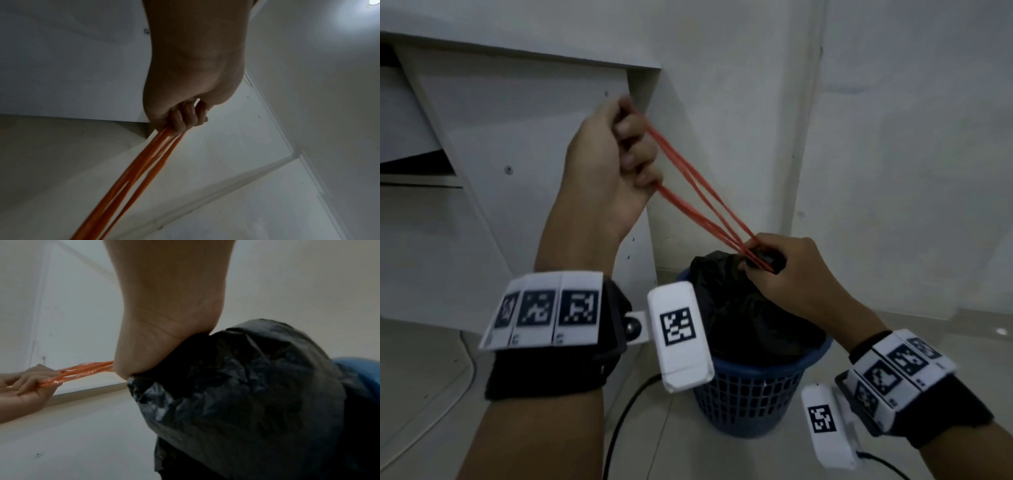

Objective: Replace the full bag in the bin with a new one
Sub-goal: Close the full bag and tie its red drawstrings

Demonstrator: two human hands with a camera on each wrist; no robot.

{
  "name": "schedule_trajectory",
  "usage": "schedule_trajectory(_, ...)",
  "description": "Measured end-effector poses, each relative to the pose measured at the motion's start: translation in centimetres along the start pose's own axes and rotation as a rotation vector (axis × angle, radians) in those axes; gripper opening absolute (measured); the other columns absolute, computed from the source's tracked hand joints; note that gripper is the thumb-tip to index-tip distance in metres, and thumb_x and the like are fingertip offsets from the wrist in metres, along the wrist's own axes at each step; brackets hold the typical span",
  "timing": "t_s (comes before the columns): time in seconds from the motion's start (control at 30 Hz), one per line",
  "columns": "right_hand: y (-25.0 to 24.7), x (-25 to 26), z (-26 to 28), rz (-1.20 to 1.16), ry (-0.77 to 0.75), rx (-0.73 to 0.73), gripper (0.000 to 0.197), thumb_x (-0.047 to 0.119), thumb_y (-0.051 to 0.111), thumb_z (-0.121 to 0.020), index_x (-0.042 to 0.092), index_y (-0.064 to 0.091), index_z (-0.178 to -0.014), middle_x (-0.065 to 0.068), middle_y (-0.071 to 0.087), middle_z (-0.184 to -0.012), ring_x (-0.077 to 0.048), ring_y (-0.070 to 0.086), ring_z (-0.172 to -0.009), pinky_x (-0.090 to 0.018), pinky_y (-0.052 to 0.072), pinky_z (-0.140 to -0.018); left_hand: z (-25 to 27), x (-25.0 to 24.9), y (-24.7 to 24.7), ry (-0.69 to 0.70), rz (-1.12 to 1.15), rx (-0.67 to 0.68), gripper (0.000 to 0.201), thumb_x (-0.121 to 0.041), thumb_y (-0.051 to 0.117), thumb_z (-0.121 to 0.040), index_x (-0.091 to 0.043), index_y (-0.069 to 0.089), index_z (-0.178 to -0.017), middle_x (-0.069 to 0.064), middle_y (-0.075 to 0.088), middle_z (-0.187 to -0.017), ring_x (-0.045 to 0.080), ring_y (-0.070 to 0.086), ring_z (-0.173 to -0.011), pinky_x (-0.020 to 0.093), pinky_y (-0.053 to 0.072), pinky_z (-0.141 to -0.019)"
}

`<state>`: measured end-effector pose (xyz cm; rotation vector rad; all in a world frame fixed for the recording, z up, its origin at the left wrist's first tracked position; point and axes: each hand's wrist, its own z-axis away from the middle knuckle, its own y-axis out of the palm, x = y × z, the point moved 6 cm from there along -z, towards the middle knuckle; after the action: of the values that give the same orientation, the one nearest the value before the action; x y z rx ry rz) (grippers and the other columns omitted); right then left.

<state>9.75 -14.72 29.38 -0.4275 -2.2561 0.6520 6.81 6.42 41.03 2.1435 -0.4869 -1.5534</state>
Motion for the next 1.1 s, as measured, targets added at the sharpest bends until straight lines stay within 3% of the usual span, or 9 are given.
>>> schedule_trajectory(0.17,1.0,0.0,0.7,0.126,-0.041,0.119,0.016,0.031,0.06,-0.095,0.021,0.067,-0.085,0.004,0.065,-0.067,-0.013,0.059,-0.059,-0.037,0.05,-0.06,0.6,1.3,-3.3,-0.126,-0.097,-0.059,0.035,-0.022,0.036,-0.104,-0.024,0.043,-0.07,-0.008,0.027,-0.055,0.007,0.018,-0.045,0.022,0.019,-0.042)
schedule_trajectory(0.27,3.0,-0.8,1.4,0.137,0.002,0.249,0.025,0.026,0.05,-0.102,0.017,0.062,-0.082,-0.002,0.059,-0.063,-0.02,0.053,-0.055,-0.039,0.044,-0.058,0.5,-0.1,-3.9,-0.114,-0.103,-0.074,0.039,-0.017,0.035,-0.103,-0.024,0.035,-0.065,-0.008,0.023,-0.054,0.009,0.017,-0.044,0.024,0.02,-0.047)
schedule_trajectory(0.4,6.6,-1.6,3.1,0.137,0.007,0.36,0.029,0.034,0.045,-0.104,0.019,0.059,-0.083,-0.003,0.058,-0.065,-0.022,0.052,-0.054,-0.043,0.044,-0.058,1.0,-1.0,-4.8,-0.081,-0.168,-0.171,0.039,-0.013,0.035,-0.1,-0.022,0.034,-0.063,-0.008,0.025,-0.052,0.009,0.019,-0.042,0.023,0.025,-0.045)
schedule_trajectory(0.67,6.8,-2.4,3.4,0.112,0.044,0.389,0.028,0.035,0.045,-0.104,0.023,0.053,-0.079,-0.001,0.058,-0.067,-0.019,0.053,-0.057,-0.04,0.044,-0.062,0.9,0.3,-4.4,-0.06,-0.121,-0.183,0.039,-0.01,0.035,-0.099,-0.023,0.029,-0.062,-0.008,0.021,-0.055,0.01,0.016,-0.045,0.024,0.021,-0.048)
schedule_trajectory(0.8,6.0,-1.8,3.1,0.059,0.061,0.37,0.034,0.031,0.048,-0.104,0.012,0.052,-0.076,0.0,0.053,-0.061,-0.017,0.048,-0.053,-0.032,0.039,-0.057,1.1,0.0,-2.9,0.019,-0.219,-0.117,0.041,-0.016,0.039,-0.102,-0.023,0.035,-0.061,-0.007,0.026,-0.055,0.008,0.021,-0.046,0.023,0.024,-0.048)
schedule_trajectory(0.9,5.4,-2.3,3.0,0.05,0.093,0.333,0.031,0.028,0.047,-0.104,0.01,0.053,-0.079,-0.005,0.055,-0.065,-0.02,0.049,-0.056,-0.036,0.038,-0.06,1.3,-0.4,-1.8,0.04,-0.235,-0.074,0.041,-0.016,0.04,-0.101,-0.024,0.036,-0.061,-0.007,0.026,-0.055,0.008,0.022,-0.046,0.024,0.025,-0.051)
schedule_trajectory(0.97,5.4,-2.5,3.0,0.037,0.124,0.385,0.03,0.031,0.052,-0.102,0.011,0.056,-0.081,-0.001,0.056,-0.067,-0.012,0.049,-0.056,-0.031,0.039,-0.061,1.3,0.0,-1.6,0.058,-0.201,-0.103,0.039,-0.016,0.041,-0.102,-0.023,0.038,-0.064,-0.007,0.026,-0.056,0.008,0.02,-0.047,0.024,0.022,-0.05)
schedule_trajectory(1.03,4.6,-2.5,2.7,-0.095,0.22,0.427,0.021,0.04,0.066,-0.093,0.018,0.065,-0.093,0.007,0.067,-0.084,-0.003,0.062,-0.073,-0.022,0.049,-0.072,0.9,0.6,-1.4,0.057,-0.159,-0.104,0.035,-0.019,0.041,-0.104,-0.021,0.044,-0.069,-0.008,0.029,-0.056,0.008,0.021,-0.047,0.023,0.021,-0.047)
schedule_trajectory(1.1,3.3,-2.6,2.4,-0.403,0.364,0.405,0.029,0.042,0.074,-0.083,0.023,0.071,-0.104,0.007,0.072,-0.102,-0.007,0.067,-0.096,-0.023,0.051,-0.088,0.5,1.2,-1.7,0.02,-0.102,-0.086,0.031,-0.024,0.04,-0.106,-0.019,0.049,-0.077,-0.009,0.036,-0.057,0.006,0.024,-0.047,0.021,0.022,-0.046)
